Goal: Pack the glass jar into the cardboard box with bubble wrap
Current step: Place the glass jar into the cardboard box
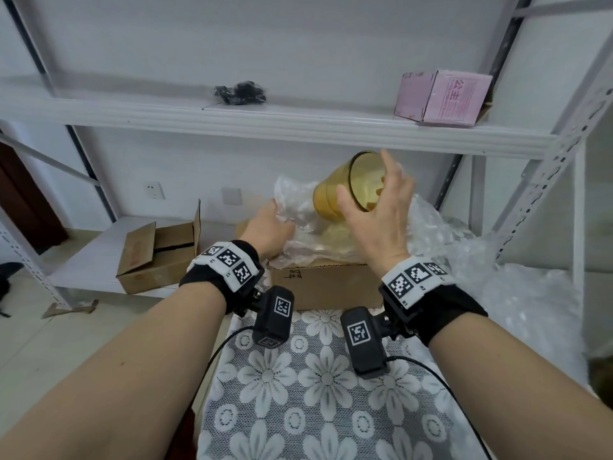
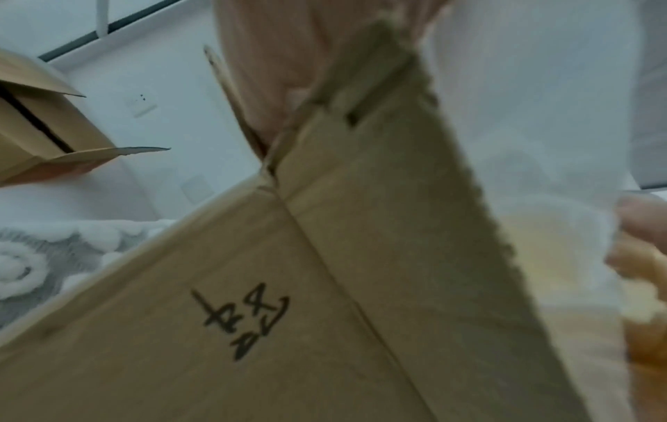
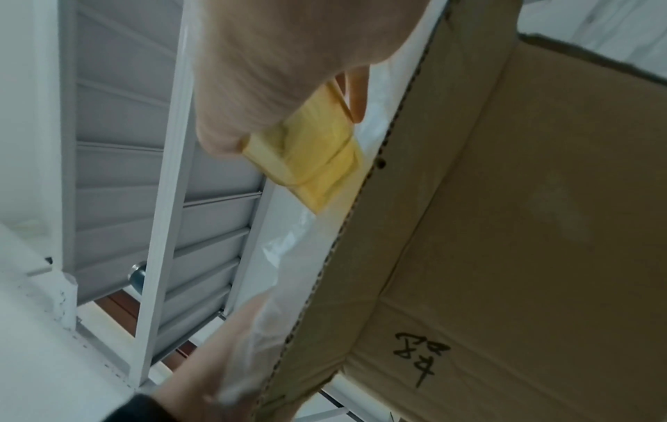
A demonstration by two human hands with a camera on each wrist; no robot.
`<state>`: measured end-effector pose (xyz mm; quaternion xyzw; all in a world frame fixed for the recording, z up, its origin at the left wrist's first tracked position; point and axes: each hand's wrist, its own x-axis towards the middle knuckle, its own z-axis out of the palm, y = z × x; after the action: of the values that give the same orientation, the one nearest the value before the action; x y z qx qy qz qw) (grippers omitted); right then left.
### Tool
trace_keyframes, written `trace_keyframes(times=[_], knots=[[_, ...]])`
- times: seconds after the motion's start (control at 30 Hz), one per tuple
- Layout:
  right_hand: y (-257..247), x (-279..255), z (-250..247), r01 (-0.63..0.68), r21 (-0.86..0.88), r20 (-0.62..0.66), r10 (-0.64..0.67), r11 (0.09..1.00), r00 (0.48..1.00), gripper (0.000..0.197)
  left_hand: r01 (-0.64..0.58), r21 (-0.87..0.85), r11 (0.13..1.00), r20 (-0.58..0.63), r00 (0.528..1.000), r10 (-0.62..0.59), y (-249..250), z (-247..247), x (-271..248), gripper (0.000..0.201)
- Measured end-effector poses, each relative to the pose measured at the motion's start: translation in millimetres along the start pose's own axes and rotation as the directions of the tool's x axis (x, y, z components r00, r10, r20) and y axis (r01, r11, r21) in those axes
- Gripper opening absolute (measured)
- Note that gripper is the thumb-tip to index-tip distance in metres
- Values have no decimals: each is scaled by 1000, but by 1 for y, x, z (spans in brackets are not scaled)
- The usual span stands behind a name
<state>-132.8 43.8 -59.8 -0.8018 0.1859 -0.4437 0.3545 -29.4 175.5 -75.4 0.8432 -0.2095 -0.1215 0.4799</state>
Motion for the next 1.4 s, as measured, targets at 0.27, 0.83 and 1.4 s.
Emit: trace_keyframes(times=[0.27,0.83,1.4], knots=[[5,-3,9,24,-293,269,58,956,961,78,20,324,946,110,992,-58,18,-6,1,11],[11,-2,-1,-36,-76,191,50,996,980,72,85,201,976,224,966,-130,17,-3,3,26],[26,7,47,-108,-449,581,382,887,719,98,51,311,949,2,999,-54,-2,2,23,58]])
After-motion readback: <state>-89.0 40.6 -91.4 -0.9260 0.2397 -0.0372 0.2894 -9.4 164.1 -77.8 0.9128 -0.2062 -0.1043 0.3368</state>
